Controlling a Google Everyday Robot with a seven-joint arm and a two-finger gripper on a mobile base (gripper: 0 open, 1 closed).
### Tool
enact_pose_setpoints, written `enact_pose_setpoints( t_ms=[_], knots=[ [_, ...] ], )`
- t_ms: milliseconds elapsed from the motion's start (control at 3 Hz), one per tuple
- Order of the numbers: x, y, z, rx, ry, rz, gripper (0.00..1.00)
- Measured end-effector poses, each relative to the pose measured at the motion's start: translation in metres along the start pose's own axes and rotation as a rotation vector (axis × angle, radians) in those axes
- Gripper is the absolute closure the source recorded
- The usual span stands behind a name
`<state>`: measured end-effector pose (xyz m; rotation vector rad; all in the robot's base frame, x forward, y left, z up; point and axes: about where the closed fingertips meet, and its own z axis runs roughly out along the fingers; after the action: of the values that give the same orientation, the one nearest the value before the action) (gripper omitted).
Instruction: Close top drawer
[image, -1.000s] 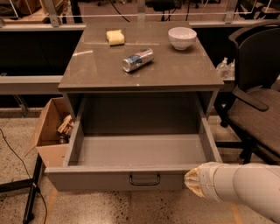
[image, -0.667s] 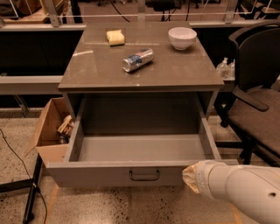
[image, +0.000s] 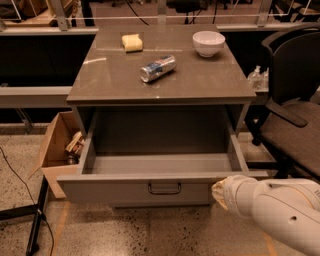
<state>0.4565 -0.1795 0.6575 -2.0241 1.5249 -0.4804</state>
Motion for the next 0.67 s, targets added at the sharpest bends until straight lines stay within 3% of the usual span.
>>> enact_pose_setpoints(
  t_ms=[667],
  knots=[
    [0.028, -0.027, 0.045, 0.008, 0.028, -0.062, 1.0]
  ],
)
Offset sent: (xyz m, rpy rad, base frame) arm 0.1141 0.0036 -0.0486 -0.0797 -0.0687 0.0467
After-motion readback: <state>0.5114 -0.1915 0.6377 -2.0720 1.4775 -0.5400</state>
